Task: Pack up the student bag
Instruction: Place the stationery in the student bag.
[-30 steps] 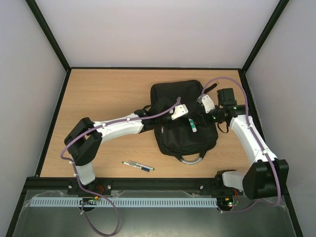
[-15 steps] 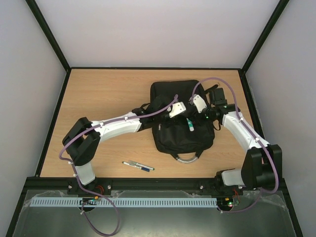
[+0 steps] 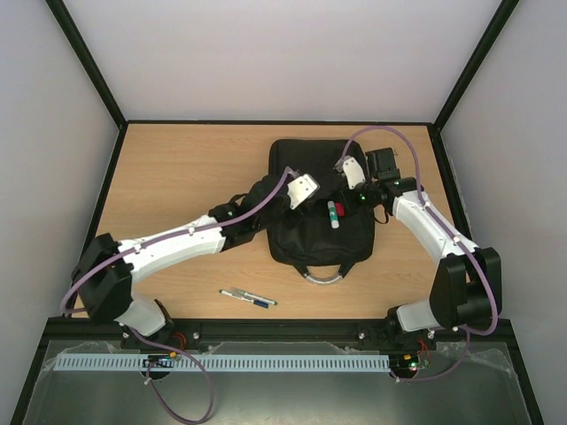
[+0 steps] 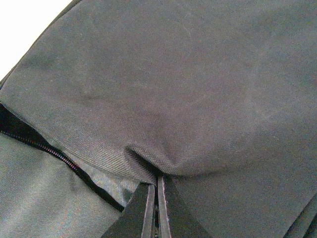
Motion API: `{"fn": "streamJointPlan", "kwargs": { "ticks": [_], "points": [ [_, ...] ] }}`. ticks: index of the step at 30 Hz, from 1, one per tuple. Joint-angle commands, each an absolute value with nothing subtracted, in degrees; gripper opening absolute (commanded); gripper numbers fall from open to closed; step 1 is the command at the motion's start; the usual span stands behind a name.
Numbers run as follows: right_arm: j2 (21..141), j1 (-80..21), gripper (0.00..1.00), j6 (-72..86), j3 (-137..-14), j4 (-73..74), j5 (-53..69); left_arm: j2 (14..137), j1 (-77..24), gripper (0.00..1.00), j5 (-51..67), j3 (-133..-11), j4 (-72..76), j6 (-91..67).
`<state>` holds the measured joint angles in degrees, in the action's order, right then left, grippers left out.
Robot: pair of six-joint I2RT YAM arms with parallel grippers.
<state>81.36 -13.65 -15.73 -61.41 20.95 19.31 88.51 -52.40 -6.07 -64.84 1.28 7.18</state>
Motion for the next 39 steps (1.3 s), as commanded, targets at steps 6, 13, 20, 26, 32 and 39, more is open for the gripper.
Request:
{"fn": "streamJointPlan", "kwargs": {
  "ticks": [6,13,20,26,32,39],
  "points": [
    [79.2,-13.8,0.01,-11.1,-54.0,13.4,22.6,89.4,-59.6,0.46,-6.6,-55.4,7.8,-1.7],
    [75.9,-13.9,0.01,-11.1,-52.5,11.5,22.4,94.8,-60.3,0.43,-4.4,-55.1,15.6,-4.0],
    [73.7,-13.8,0.01,-10.6,-51.8,10.6,23.2,101.9,-61.0,0.48,-5.0,-59.9,19.4,-4.1],
    [72.8,-13.9,0.01,-10.7,-51.7,10.5,23.4,107.2,-61.0,0.45,-9.1,-66.3,16.9,-3.3],
    [72.4,-13.6,0.01,-10.8,-51.6,10.5,23.4,112.9,-60.5,0.34,-17.6,-72.7,13.3,-1.3],
    [72.2,-13.1,0.01,-10.8,-51.5,10.6,24.4,116.2,-58.7,0.26,-22.5,-74.6,16.0,0.2]
  ]
}}
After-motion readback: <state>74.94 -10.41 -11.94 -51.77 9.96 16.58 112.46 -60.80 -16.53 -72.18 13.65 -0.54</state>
